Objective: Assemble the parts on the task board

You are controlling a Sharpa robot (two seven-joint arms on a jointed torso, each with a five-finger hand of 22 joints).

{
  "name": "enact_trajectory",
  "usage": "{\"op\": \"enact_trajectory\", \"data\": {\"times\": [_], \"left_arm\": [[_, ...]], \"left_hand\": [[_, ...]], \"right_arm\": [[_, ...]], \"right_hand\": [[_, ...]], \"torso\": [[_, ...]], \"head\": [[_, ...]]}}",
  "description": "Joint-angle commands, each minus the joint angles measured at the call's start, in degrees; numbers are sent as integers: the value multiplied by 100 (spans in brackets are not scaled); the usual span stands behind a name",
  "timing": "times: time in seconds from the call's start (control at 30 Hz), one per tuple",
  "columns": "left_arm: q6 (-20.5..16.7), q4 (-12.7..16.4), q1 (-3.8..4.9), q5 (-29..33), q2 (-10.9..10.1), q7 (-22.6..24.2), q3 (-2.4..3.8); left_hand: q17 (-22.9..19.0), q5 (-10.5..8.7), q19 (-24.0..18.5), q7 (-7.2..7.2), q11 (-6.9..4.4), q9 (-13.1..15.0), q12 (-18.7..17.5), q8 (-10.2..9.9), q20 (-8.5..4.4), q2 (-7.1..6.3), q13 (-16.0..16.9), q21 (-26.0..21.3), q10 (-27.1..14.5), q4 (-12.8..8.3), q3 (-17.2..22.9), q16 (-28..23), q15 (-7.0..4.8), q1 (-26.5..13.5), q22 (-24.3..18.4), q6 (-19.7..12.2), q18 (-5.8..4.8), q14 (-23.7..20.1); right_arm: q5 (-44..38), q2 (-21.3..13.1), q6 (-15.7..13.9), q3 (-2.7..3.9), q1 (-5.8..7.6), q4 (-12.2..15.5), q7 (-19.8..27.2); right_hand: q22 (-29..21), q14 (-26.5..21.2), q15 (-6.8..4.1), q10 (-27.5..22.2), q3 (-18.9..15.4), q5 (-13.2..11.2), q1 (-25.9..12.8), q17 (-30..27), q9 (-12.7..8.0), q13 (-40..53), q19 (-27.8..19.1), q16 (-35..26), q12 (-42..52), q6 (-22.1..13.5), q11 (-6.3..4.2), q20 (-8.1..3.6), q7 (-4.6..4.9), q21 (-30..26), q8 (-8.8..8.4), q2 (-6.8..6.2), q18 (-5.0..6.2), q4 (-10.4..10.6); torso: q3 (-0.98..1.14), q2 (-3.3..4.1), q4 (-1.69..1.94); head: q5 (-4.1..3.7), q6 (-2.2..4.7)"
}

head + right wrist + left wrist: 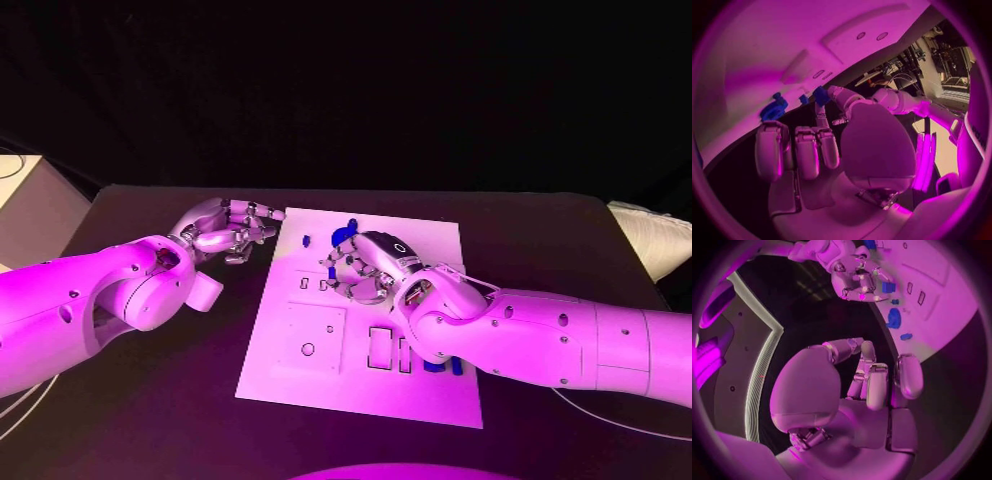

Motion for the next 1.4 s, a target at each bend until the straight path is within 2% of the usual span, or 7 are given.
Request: {"op": "enact_trajectory", "data": {"times": [0.03, 0.8, 1.4], "left_arm": [[-168, 11, 7, 394, 4, 242, 5], [-82, -4, 7, 410, 21, 186, 5], [-33, -11, 8, 366, 26, 140, 5]], "left_hand": [[585, -23, -29, 30, 13, 6, -39, 19, 1, -1, -16, -31, -16, 16, -40, -21, 42, -59, -8, 21, -45, 259], [607, -28, -18, 45, 26, 9, -40, 19, 11, 1, -16, -29, -17, 13, -85, -12, 54, -64, 7, 31, -49, 267], [616, -33, -12, 50, 31, 10, -42, 16, 16, 3, -20, -27, -18, 13, -106, -8, 59, -66, 15, 30, -51, 271]], "right_arm": [[-126, 24, 152, -8, -27, -18, 11], [-138, 90, 421, -31, -54, -56, -86], [-121, 116, 434, -34, -56, -83, -67]], "right_hand": [[953, 606, -34, 513, 11, -25, 52, 1504, 5, 1395, 172, 22, 24, -31, -50, -31, -8, -20, 0, -11, -88, -16], [950, 606, -32, 516, 8, -50, 48, 1503, 8, 1399, 169, 22, 29, -33, -45, -30, -3, -27, 0, -15, -86, -17], [932, 603, -26, 506, -5, -77, 36, 1487, 5, 1386, 154, 17, 12, -64, -35, -27, 10, -63, -14, -36, -79, -18]], "torso": [[1, -4, -1], [1, -5, 0], [1, -2, -4]], "head": [[12, -20], [22, -51], [25, -66]]}}
